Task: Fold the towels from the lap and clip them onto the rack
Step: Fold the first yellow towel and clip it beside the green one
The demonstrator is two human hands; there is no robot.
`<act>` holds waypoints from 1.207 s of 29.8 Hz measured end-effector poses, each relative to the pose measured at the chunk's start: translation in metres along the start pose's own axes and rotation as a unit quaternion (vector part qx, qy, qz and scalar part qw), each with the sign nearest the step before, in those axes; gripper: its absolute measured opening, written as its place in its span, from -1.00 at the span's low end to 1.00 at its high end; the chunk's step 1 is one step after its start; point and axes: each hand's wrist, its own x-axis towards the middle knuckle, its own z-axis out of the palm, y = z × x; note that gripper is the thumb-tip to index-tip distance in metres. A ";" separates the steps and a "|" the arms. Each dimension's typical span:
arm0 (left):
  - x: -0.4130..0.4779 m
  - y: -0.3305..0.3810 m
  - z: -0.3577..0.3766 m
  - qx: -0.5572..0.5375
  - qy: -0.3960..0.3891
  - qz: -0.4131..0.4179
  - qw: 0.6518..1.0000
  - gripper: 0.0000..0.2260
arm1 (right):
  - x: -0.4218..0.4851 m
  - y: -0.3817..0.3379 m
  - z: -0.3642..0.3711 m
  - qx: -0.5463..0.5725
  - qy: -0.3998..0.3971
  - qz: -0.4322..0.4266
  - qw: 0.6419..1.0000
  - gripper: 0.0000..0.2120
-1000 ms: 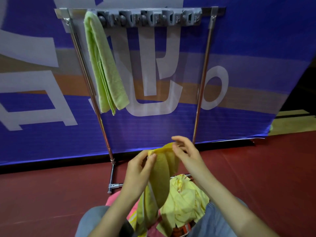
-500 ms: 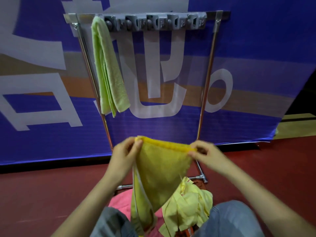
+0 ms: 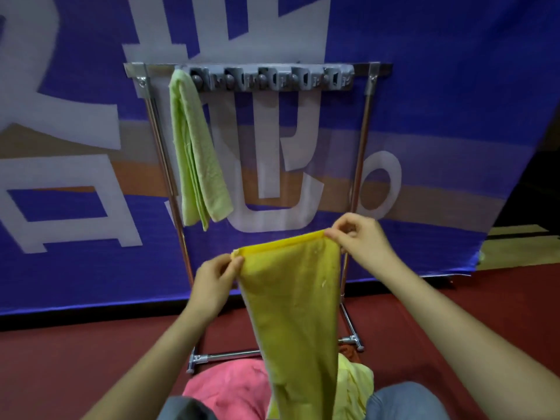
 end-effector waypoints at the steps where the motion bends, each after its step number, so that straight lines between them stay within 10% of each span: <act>1: 0.003 0.006 -0.004 -0.015 0.014 0.006 1.000 -0.67 | 0.002 -0.006 -0.003 0.018 0.013 -0.010 1.000 -0.74; 26: -0.061 0.070 0.051 -0.209 0.057 0.010 0.976 -0.75 | -0.061 -0.037 0.046 0.302 -0.050 0.185 0.934 -0.86; 36: -0.064 0.066 0.049 -0.214 -0.004 0.026 0.977 -0.75 | -0.067 -0.040 0.040 0.330 -0.116 0.225 0.910 -0.40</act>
